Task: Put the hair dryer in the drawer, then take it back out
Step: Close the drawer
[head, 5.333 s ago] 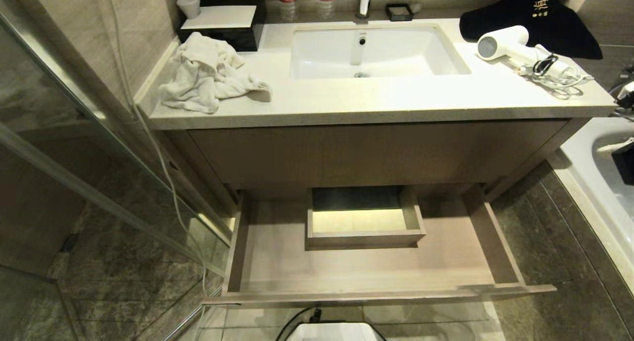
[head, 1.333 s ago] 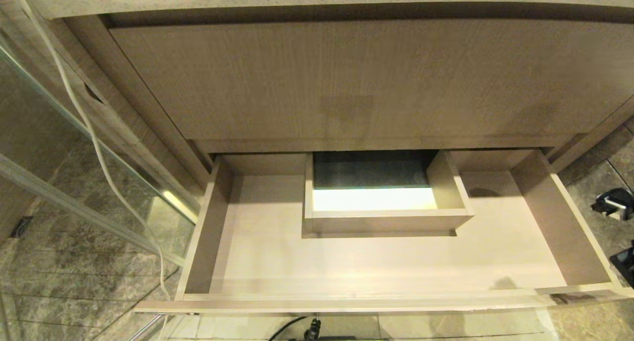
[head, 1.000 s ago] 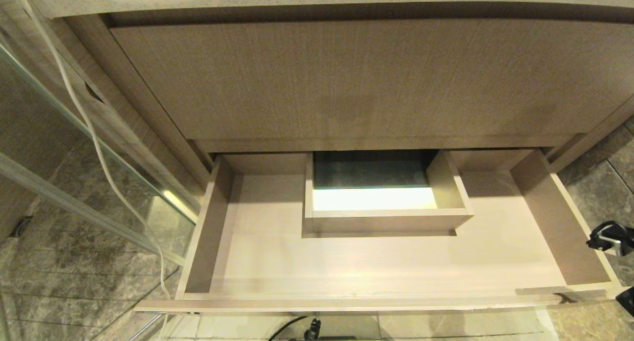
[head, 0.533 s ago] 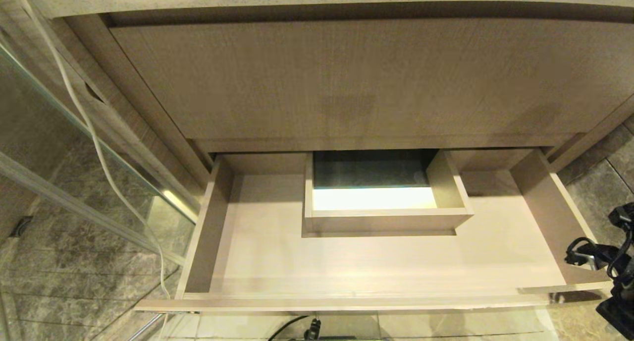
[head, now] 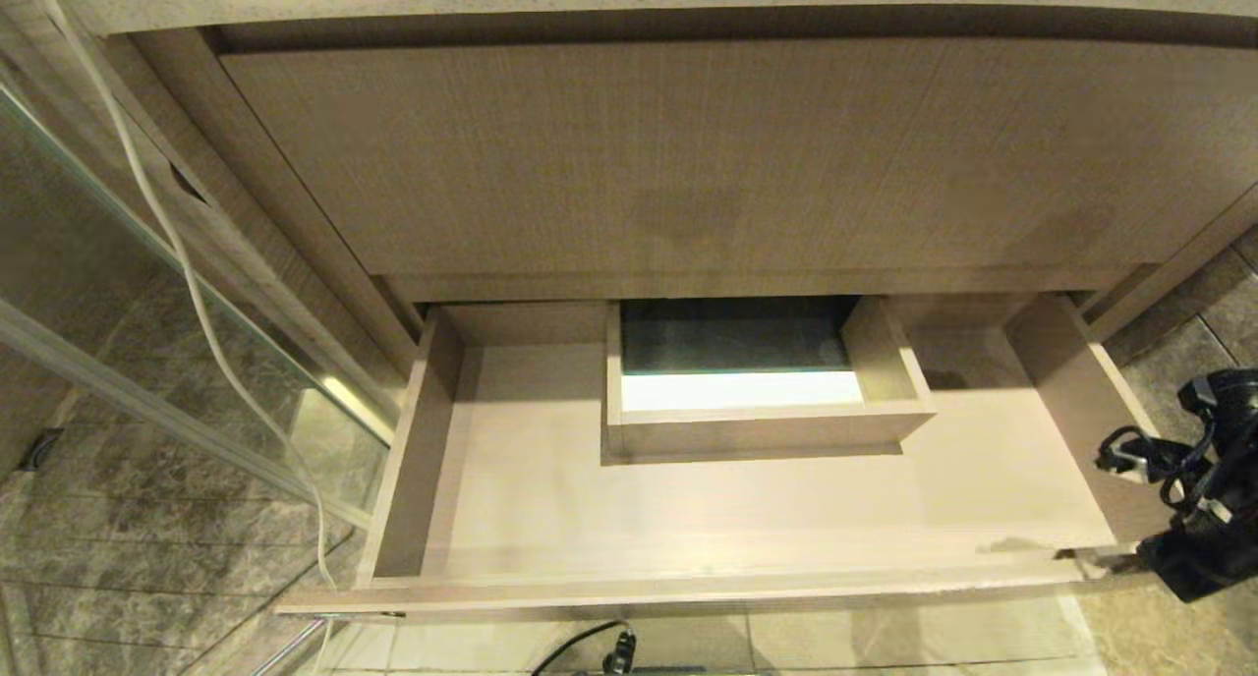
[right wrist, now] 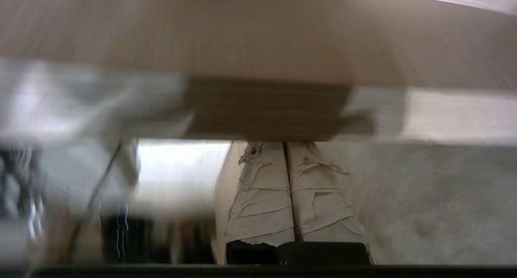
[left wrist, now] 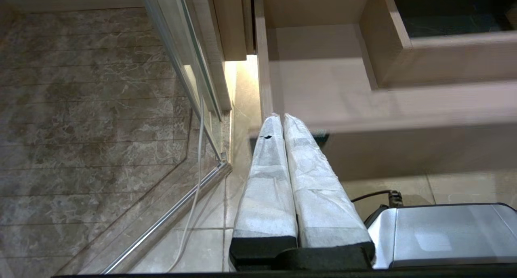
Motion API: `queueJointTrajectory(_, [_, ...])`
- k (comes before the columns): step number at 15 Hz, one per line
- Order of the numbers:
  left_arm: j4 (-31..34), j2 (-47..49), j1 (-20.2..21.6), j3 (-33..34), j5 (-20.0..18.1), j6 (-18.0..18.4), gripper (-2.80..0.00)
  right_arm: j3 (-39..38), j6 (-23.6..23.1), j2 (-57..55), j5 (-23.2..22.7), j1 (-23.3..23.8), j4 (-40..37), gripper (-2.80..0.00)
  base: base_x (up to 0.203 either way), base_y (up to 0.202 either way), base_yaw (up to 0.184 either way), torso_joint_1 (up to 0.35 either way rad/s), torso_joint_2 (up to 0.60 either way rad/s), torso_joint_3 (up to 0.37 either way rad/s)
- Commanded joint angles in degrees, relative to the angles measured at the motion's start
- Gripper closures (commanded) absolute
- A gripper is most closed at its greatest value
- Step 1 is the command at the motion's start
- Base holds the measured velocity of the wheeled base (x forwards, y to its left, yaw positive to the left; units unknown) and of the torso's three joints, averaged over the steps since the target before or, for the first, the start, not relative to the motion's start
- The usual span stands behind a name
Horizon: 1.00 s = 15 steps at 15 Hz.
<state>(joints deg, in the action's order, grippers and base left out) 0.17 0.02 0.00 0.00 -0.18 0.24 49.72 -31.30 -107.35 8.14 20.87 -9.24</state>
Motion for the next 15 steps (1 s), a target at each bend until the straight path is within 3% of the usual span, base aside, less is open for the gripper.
queueJointTrajectory(1, [-0.1,0.1,0.0,0.1,0.0,0.0,0.0,4.1,6.9,0.3,-0.1,-1.4,14.1,0.0,0.0,0.0,0.0,0.0,0.0,0.0])
queueJointTrajectory(4, [0.0,0.1,0.0,0.1,0.0,0.0,0.0,10.8,16.0,-3.0,1.3,-4.8,29.7,0.0,0.0,0.0,0.0,0.0,0.0,0.0])
queueJointTrajectory(6, [-0.1,0.1,0.0,0.1,0.0,0.0,0.0,13.5,18.0,-4.4,6.2,-7.0,32.5,0.0,0.0,0.0,0.0,0.0,0.0,0.0])
queueJointTrajectory(7, [-0.1,0.1,0.0,0.1,0.0,0.0,0.0,12.8,18.1,-2.9,6.2,-7.0,32.1,0.0,0.0,0.0,0.0,0.0,0.0,0.0])
queueJointTrajectory(15, [-0.1,0.1,0.0,0.1,0.0,0.0,0.0,-13.8,18.1,30.6,3.2,-7.0,22.3,0.0,0.0,0.0,0.0,0.0,0.0,0.0])
